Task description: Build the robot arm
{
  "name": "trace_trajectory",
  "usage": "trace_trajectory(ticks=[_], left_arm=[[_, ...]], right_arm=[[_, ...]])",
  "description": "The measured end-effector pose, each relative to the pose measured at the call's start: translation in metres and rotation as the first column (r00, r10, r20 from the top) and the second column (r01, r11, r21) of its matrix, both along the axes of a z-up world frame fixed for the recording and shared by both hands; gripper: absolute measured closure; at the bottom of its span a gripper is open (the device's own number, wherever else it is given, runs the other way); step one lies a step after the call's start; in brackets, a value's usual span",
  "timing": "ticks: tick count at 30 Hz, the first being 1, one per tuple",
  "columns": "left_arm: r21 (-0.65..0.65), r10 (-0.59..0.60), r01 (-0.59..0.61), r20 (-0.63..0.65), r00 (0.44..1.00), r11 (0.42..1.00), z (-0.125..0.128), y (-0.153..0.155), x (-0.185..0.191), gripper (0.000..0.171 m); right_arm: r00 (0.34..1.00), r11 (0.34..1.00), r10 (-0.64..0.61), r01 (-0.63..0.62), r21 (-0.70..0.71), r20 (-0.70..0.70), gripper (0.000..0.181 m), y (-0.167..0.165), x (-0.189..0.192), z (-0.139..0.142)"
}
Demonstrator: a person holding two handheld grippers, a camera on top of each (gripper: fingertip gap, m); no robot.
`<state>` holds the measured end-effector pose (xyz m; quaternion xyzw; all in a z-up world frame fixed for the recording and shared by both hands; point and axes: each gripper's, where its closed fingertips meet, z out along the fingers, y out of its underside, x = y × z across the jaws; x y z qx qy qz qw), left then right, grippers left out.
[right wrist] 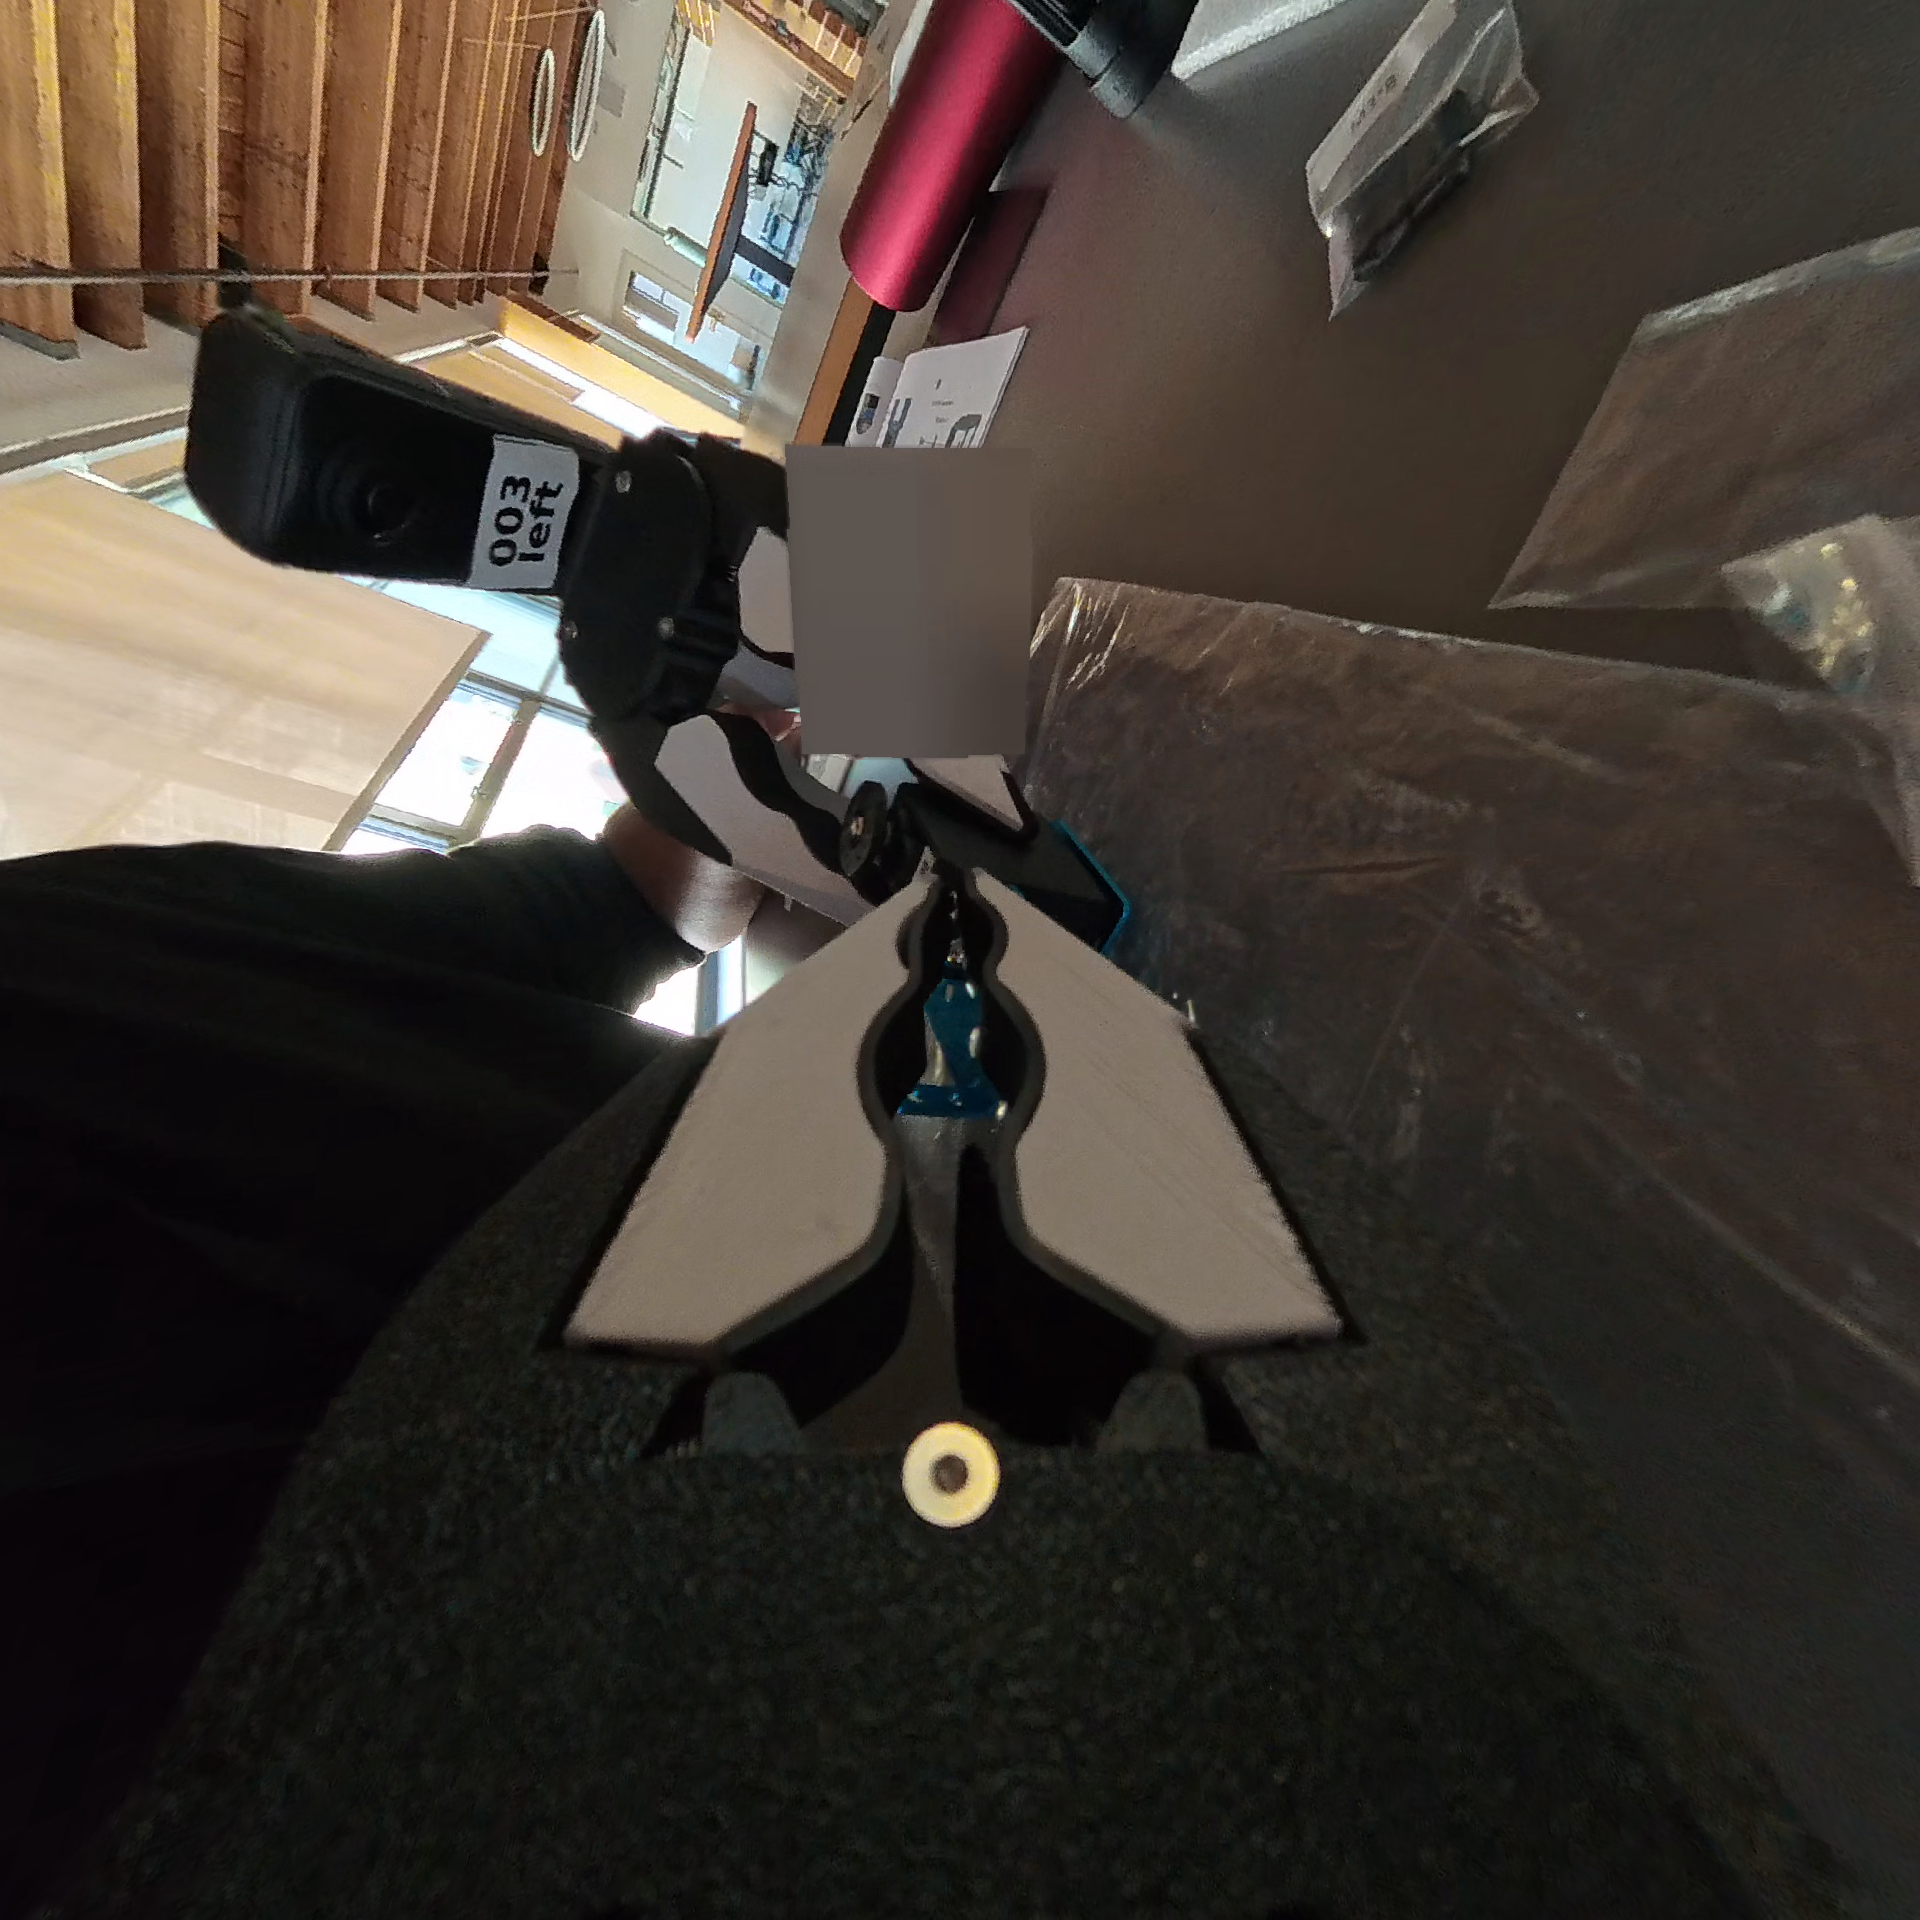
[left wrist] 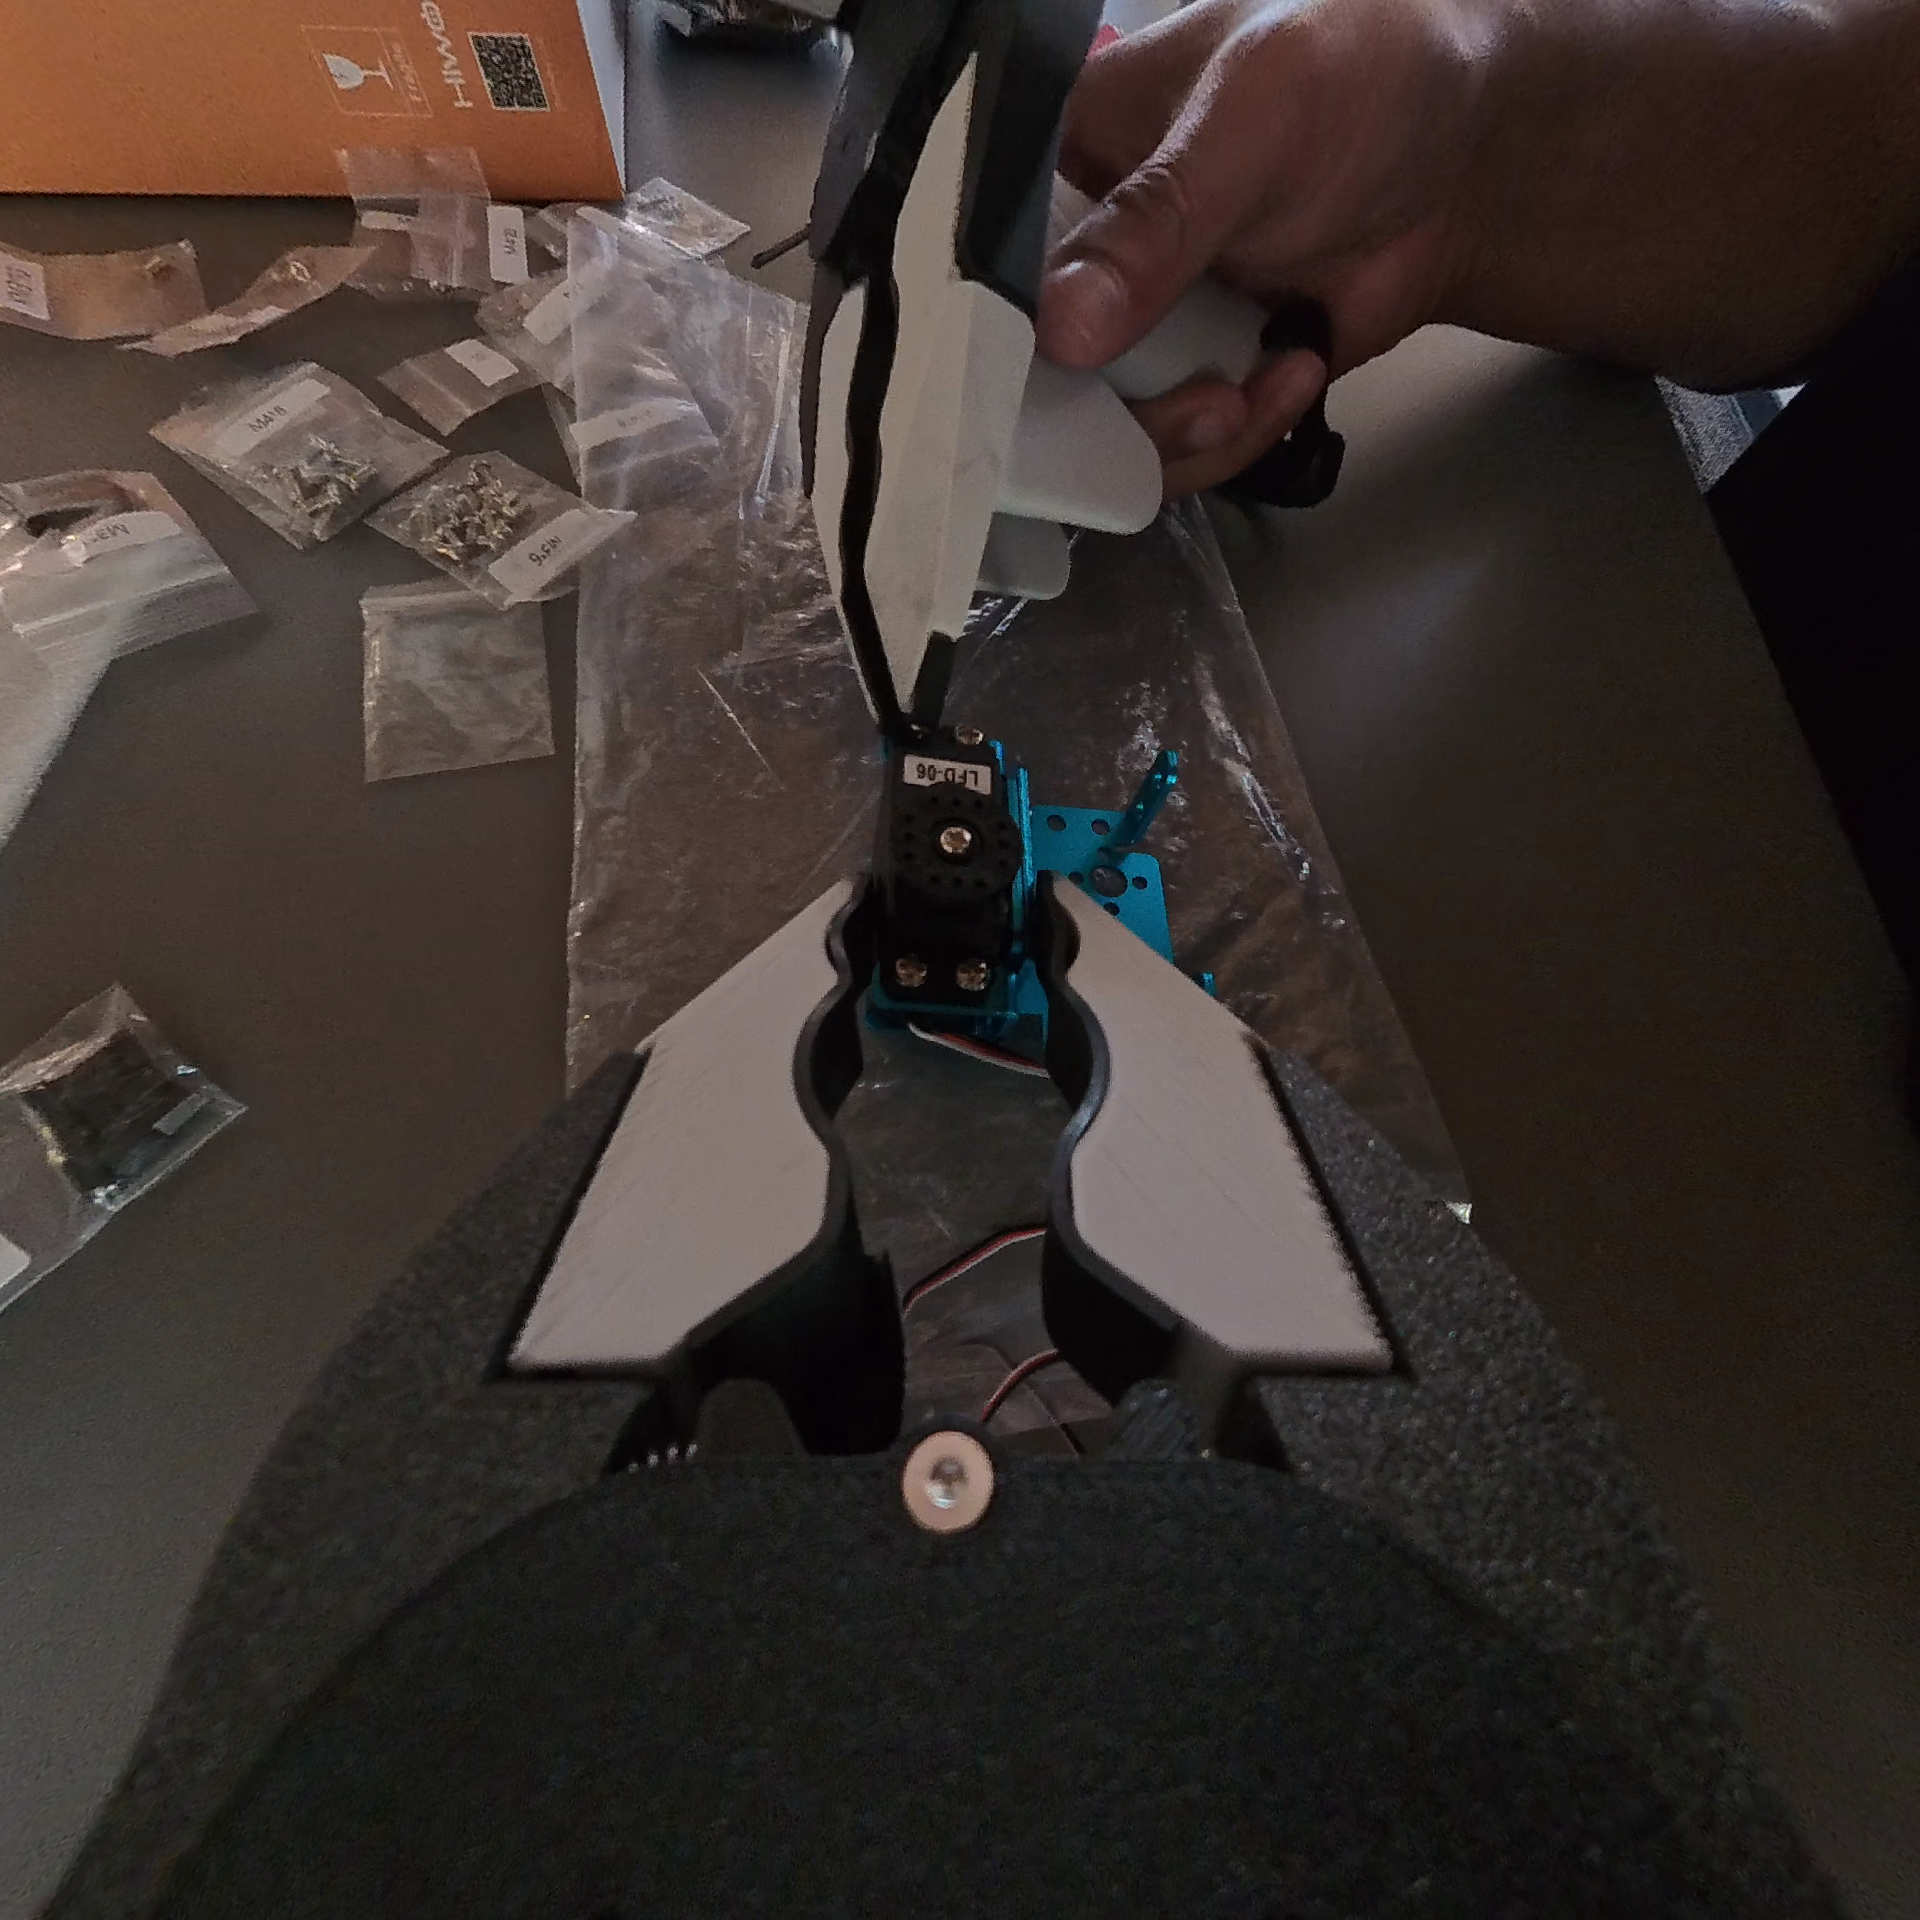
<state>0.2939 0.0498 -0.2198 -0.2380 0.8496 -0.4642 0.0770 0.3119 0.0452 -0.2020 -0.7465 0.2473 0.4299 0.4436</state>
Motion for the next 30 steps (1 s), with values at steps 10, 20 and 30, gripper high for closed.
trace_trajectory(ticks=[10, 20, 30], left_arm=[[-0.005, 0.004, -0.004, -0.007, 1.000, 1.000, 0.000, 0.000, 0.001, 0.141], [-0.006, 0.008, -0.008, -0.005, 1.000, 1.000, 0.000, -0.002, 0.002, 0.141], [0.004, -0.008, 0.008, 0.015, 1.000, 1.000, 0.000, 0.000, 0.000, 0.141]], right_arm=[[0.979, 1.000, -0.004, 0.010, -0.028, 0.205, 0.181, -0.002, 0.005, -0.001], [0.947, 0.998, 0.013, 0.009, -0.069, 0.320, 0.181, -0.003, 0.006, -0.007], [0.963, 1.000, 0.018, -0.011, -0.026, 0.268, 0.167, -0.004, 0.009, 0.001]])
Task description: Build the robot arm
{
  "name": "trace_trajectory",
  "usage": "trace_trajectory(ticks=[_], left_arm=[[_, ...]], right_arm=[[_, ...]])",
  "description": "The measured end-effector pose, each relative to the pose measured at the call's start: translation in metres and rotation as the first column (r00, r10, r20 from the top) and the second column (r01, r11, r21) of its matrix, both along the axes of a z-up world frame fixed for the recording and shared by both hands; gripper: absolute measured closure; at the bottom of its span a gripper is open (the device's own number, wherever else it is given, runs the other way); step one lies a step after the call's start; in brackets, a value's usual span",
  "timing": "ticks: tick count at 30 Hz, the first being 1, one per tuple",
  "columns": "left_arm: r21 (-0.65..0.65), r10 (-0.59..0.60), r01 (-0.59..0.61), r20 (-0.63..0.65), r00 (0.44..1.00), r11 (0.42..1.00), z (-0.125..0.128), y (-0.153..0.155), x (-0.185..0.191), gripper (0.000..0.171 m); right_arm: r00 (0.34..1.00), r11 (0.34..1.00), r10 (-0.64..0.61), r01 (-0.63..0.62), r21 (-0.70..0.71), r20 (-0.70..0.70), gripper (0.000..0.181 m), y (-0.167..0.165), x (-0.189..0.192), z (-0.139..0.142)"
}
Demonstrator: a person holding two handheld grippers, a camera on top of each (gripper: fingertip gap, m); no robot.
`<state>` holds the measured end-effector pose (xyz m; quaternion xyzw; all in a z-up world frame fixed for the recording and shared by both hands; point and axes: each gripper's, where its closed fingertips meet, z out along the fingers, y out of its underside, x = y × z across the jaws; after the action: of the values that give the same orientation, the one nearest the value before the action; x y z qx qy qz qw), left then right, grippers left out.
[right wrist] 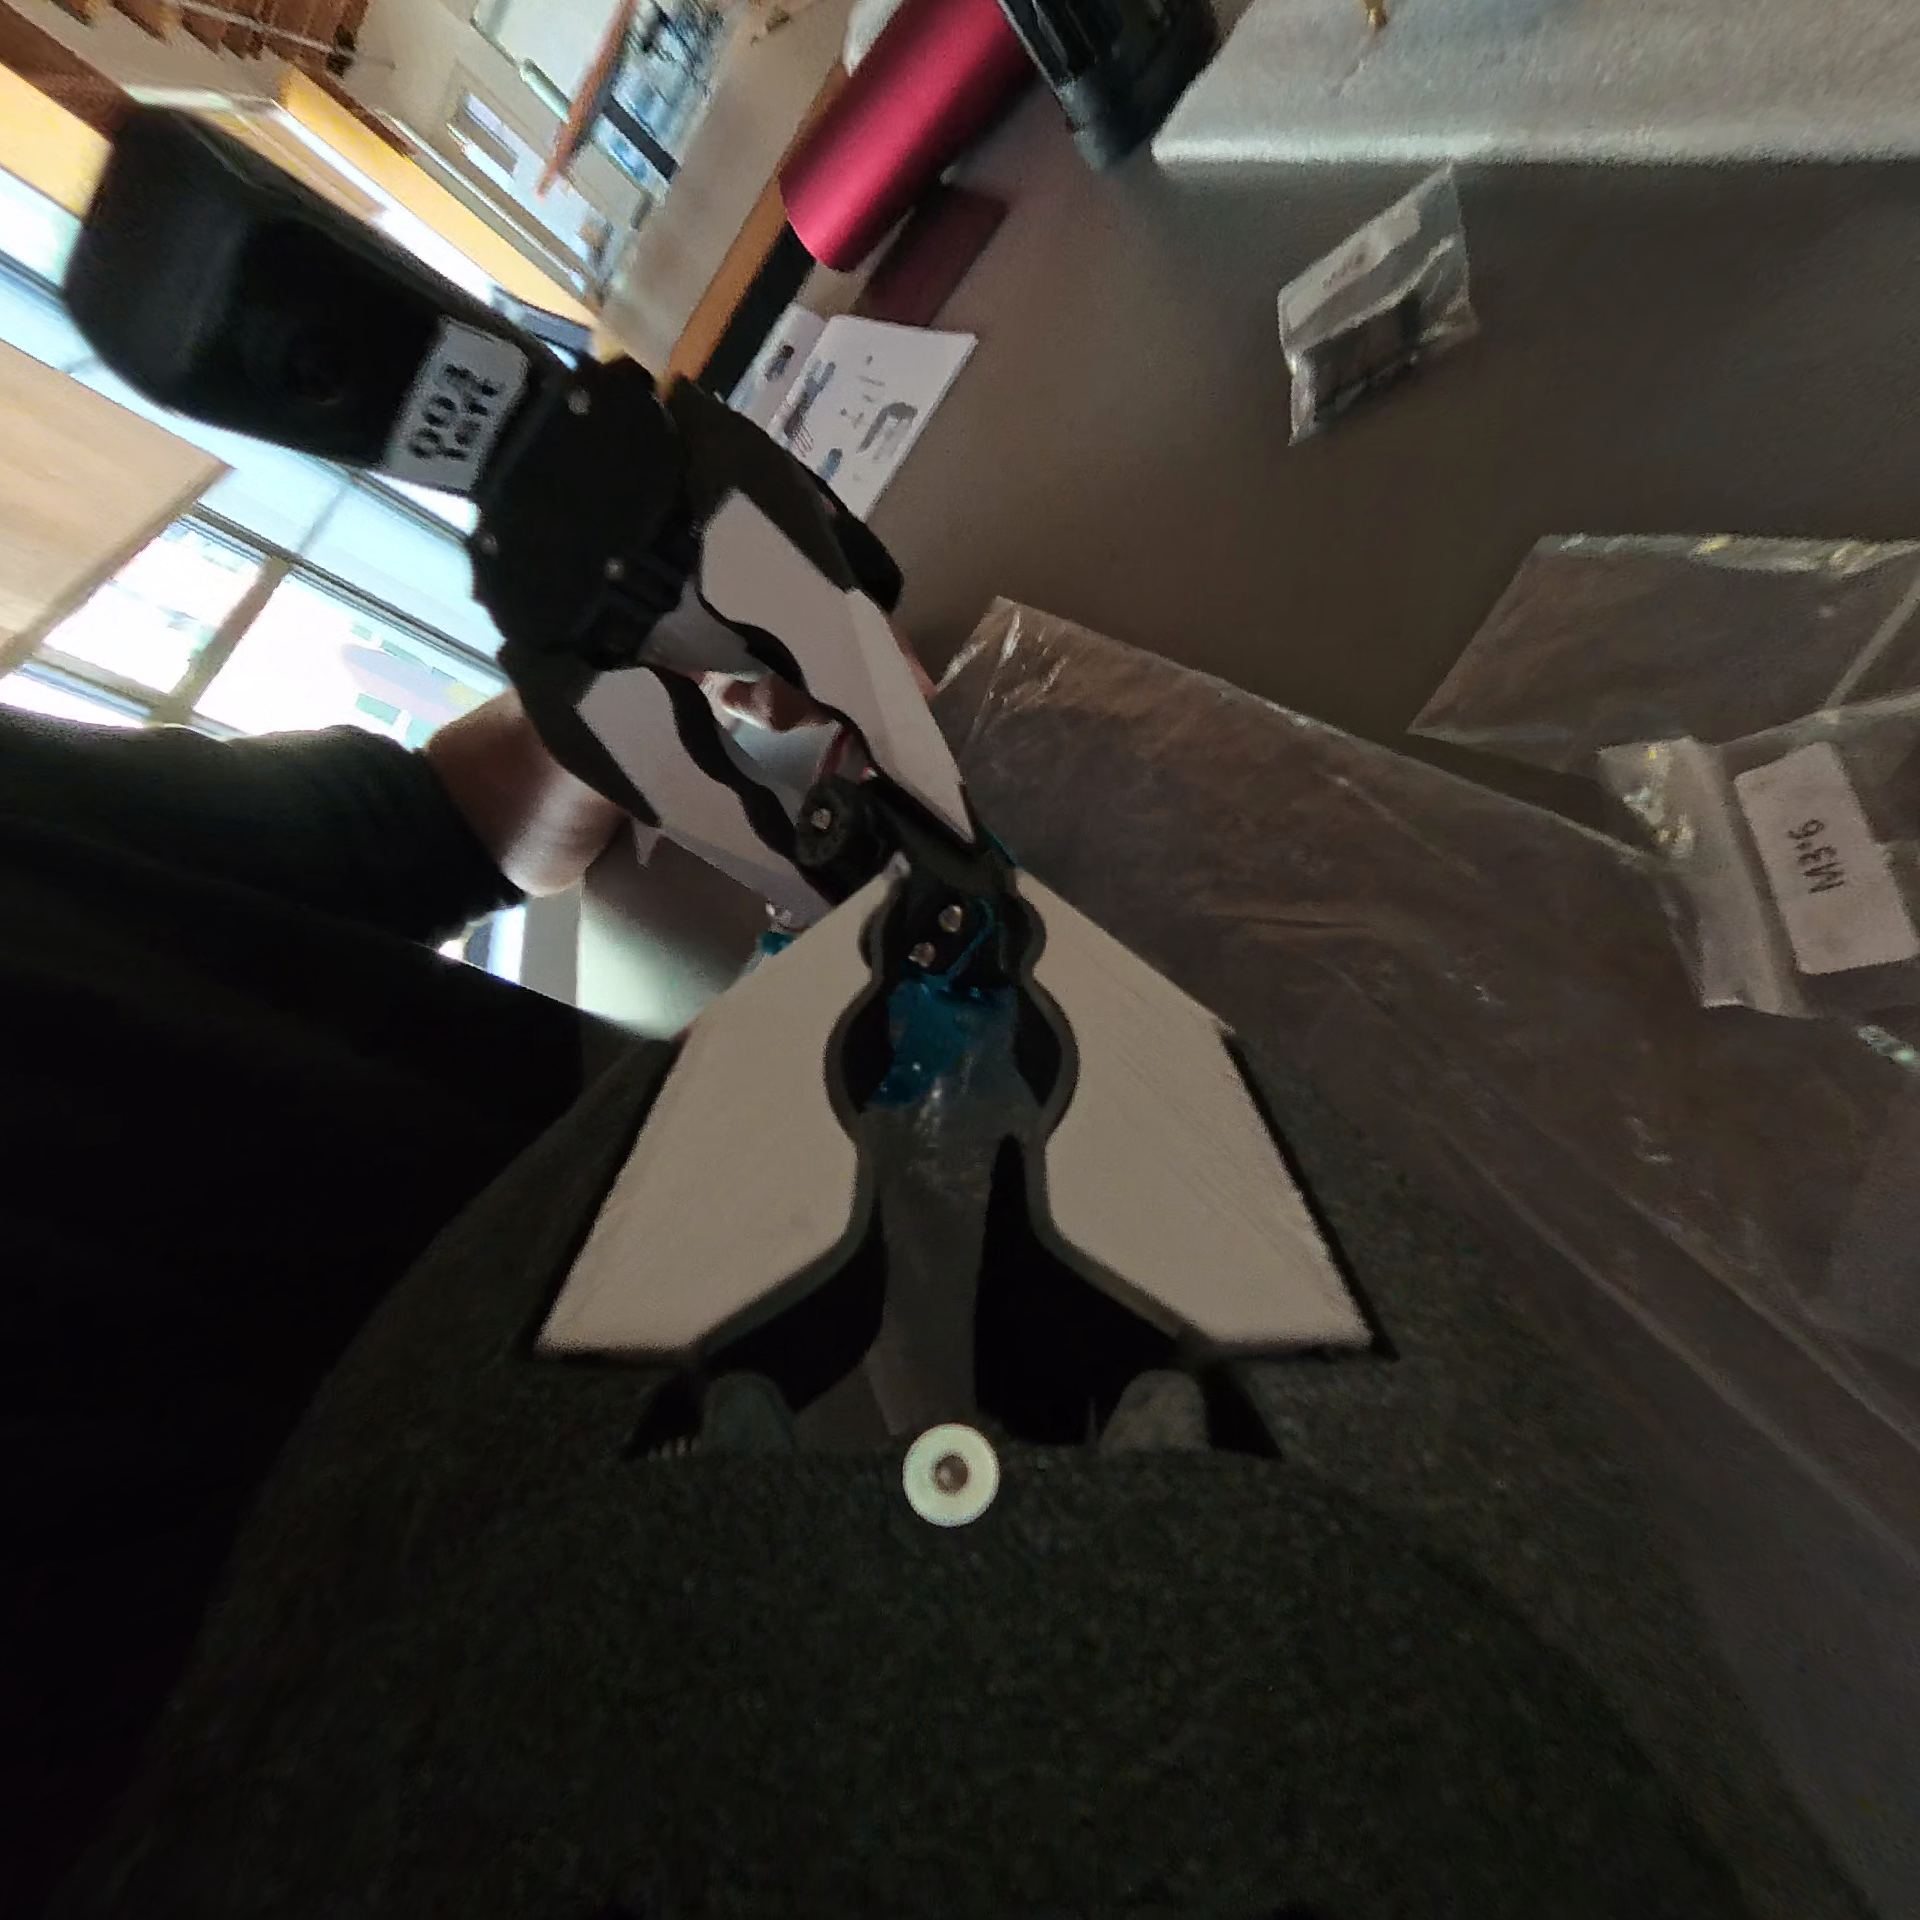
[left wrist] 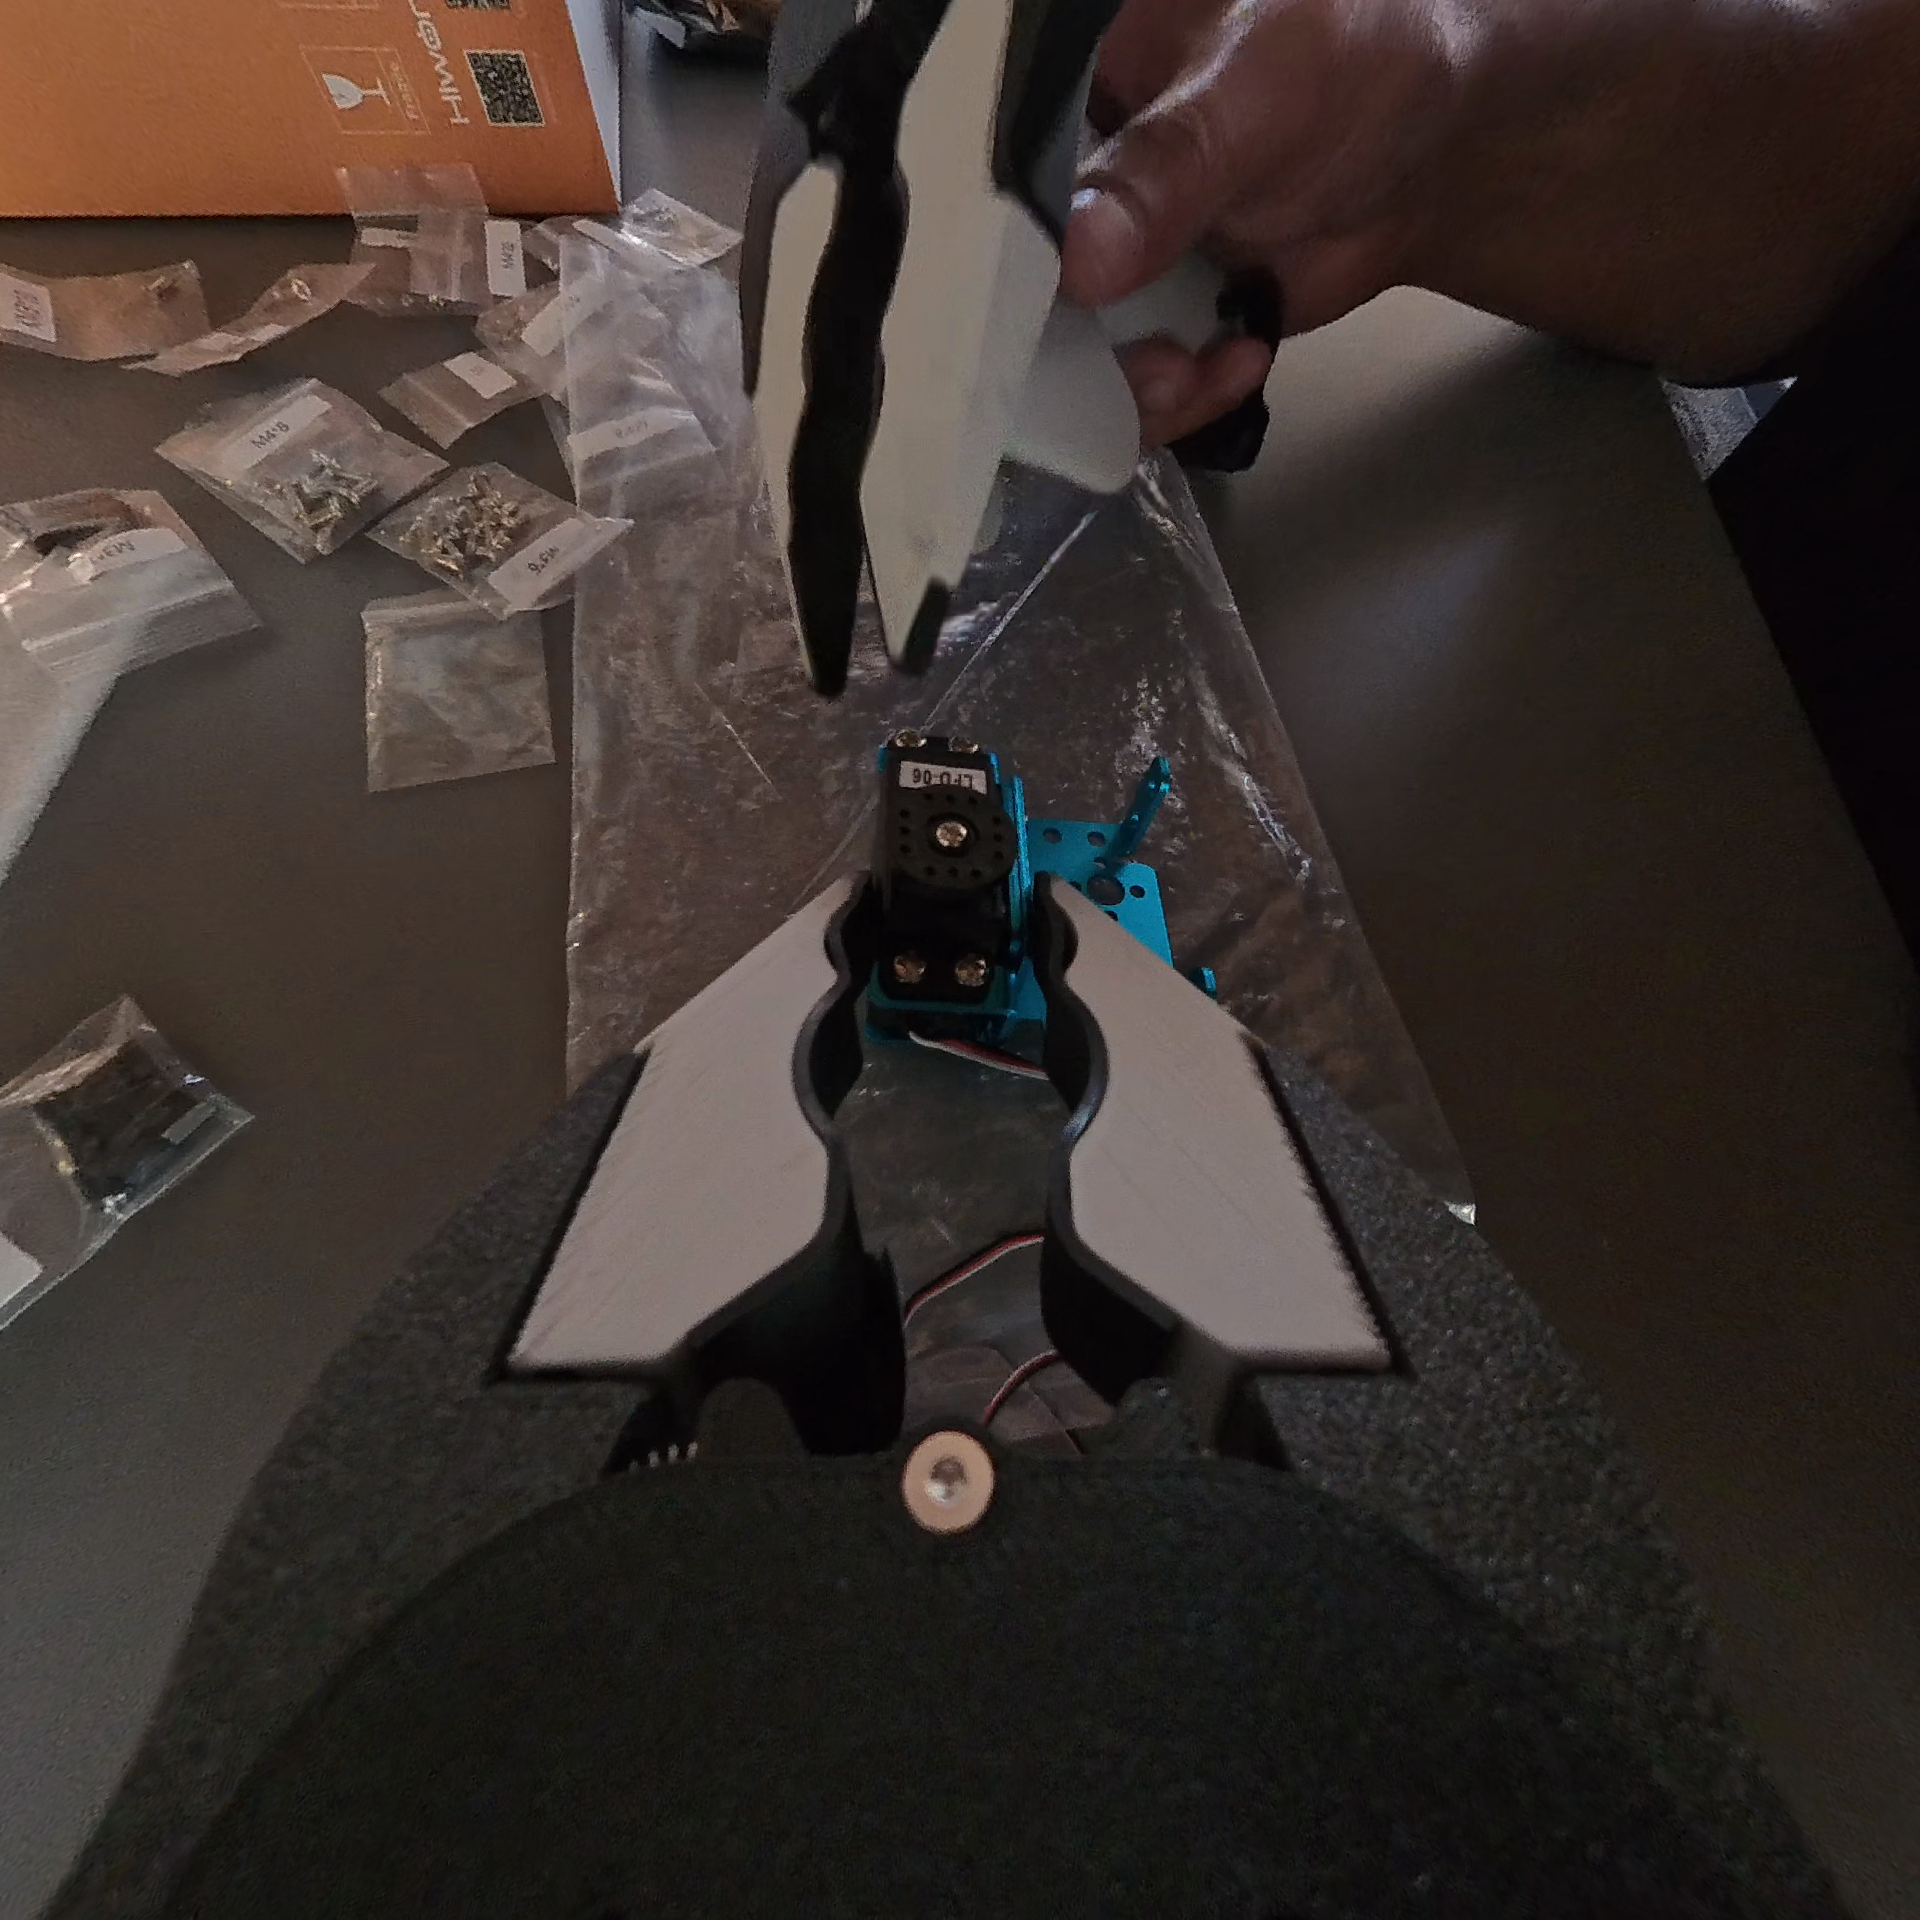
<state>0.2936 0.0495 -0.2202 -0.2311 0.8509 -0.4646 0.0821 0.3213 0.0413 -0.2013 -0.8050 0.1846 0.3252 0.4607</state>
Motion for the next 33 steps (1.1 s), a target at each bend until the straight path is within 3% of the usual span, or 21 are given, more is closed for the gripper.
trace_trajectory(ticks=[2, 3, 5, 9, 13, 18, 22, 25, 28, 30, 33], left_arm=[[0.000, -0.003, 0.003, 0.001, 1.000, 1.000, 0.000, 0.000, 0.000, 0.141], [0.001, -0.003, 0.003, 0.002, 1.000, 1.000, 0.000, 0.000, 0.000, 0.141], [0.004, -0.005, 0.005, 0.005, 1.000, 1.000, 0.000, 0.000, 0.000, 0.141], [0.010, -0.008, 0.008, 0.015, 1.000, 1.000, 0.000, 0.000, -0.001, 0.141], [0.015, -0.008, 0.008, 0.023, 1.000, 1.000, 0.000, 0.000, -0.001, 0.141], [0.024, -0.018, 0.017, 0.040, 0.999, 1.000, 0.001, 0.000, -0.002, 0.142], [-0.106, -0.013, 0.014, 0.010, 1.000, 0.994, 0.019, -0.002, -0.002, 0.142], [-0.242, 0.000, 0.005, 0.020, 1.000, 0.970, 0.046, -0.002, 0.000, 0.142], [-0.356, -0.019, 0.029, 0.031, 0.999, 0.934, 0.068, -0.005, -0.004, 0.142], [-0.400, -0.030, 0.044, 0.041, 0.999, 0.915, 0.077, -0.008, -0.007, 0.142], [-0.391, -0.025, 0.040, 0.044, 0.999, 0.920, 0.072, -0.009, -0.006, 0.142]], right_arm=[[0.995, 0.998, -0.021, 0.027, -0.063, 0.094, 0.166, 0.001, 0.004, -0.014], [0.992, 0.996, -0.026, 0.037, -0.081, 0.124, 0.181, 0.000, 0.005, -0.016], [0.988, 0.995, -0.002, 0.018, -0.102, 0.156, 0.176, -0.001, 0.003, -0.016], [0.996, 1.000, -0.004, 0.006, -0.021, 0.087, 0.170, -0.001, 0.002, 0.003], [0.994, 0.997, 0.028, -0.020, -0.078, 0.106, 0.166, 0.000, -0.003, -0.012], [0.992, 0.999, 0.001, 0.005, -0.047, 0.127, 0.169, -0.004, 0.003, 0.000], [0.991, 0.998, 0.023, -0.032, 0.063, 0.130, 0.162, -0.013, 0.001, 0.024], [0.973, 0.985, 0.096, -0.123, 0.119, 0.210, 0.152, -0.018, -0.016, 0.029], [0.944, 0.975, 0.075, -0.136, 0.173, 0.321, 0.150, -0.014, -0.023, 0.038], [0.931, 0.954, 0.075, -0.172, 0.246, 0.358, 0.157, -0.012, -0.030, 0.051], [0.915, 0.954, 0.090, -0.193, 0.229, 0.394, 0.170, -0.012, -0.032, 0.048]])
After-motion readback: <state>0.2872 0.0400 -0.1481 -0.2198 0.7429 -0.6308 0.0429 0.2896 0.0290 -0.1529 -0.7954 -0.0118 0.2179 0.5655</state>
